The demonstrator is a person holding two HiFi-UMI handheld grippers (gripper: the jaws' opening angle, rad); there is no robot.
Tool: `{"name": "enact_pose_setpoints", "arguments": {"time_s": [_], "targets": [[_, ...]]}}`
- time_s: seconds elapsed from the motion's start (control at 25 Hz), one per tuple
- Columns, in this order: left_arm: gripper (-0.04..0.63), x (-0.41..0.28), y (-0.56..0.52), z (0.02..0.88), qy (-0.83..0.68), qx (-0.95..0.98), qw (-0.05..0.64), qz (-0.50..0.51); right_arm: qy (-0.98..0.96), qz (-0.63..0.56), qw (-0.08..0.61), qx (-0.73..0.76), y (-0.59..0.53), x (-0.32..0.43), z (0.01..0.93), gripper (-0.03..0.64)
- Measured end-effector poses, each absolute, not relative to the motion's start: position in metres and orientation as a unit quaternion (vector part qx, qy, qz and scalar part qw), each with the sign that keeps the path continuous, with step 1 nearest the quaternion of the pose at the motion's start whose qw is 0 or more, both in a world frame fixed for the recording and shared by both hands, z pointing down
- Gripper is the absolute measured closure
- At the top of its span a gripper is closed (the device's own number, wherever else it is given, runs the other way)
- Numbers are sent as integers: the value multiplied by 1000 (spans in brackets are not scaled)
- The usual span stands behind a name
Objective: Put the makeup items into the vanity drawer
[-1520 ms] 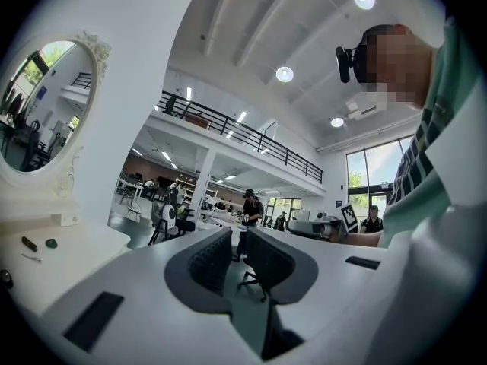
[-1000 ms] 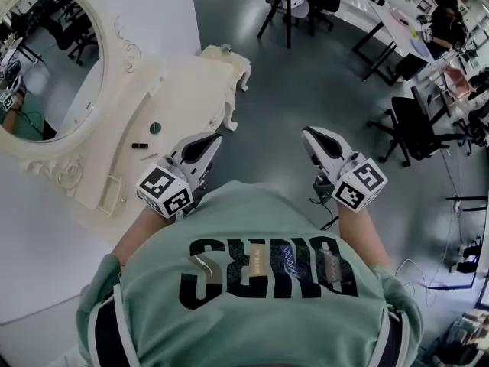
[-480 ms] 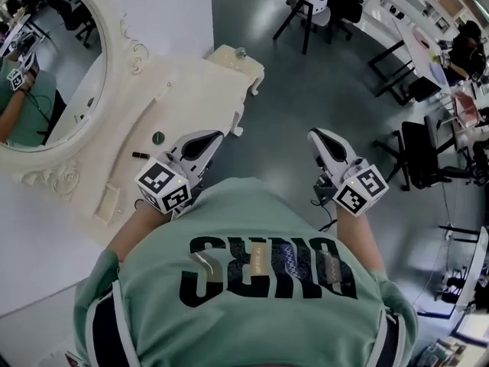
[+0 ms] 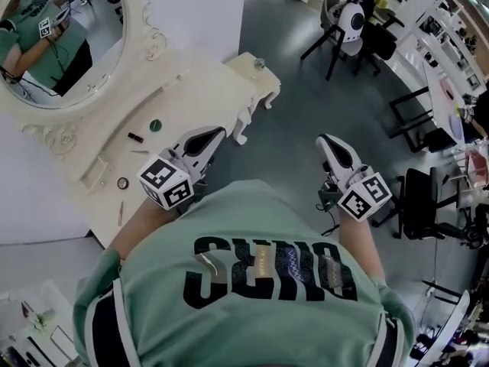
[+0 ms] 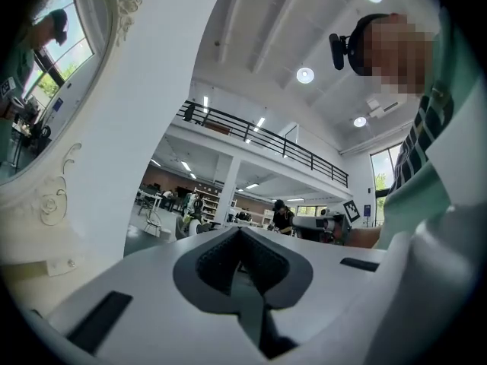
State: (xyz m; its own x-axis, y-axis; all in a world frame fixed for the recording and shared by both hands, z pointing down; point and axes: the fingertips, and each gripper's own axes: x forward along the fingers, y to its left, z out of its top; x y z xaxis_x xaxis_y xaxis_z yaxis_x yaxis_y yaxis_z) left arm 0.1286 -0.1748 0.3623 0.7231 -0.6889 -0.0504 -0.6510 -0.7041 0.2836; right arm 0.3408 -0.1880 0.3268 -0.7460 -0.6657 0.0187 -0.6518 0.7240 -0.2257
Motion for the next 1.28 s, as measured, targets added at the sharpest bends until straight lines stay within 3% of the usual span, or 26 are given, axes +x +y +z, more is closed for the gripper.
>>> {"name": "enact_pose_setpoints", "arguments": {"time_s": [0.32,0.52,0.84,1.28], "targets": [[592,110,-183,362,-399,906,120,-72,942,-102,11,-320,-213,319,320,609],[592,68,-183,364,-446,884,118,-76,963,-69,-46,-256,-235,263,319,609],[592,-37,-144,407,-570,803,158,-68,984,-3,-164,-73,-261,105,352,607],[592,-162,-96,497,-661,711,231,-62,932,81,-321,148,-226,-114,512,607]]}}
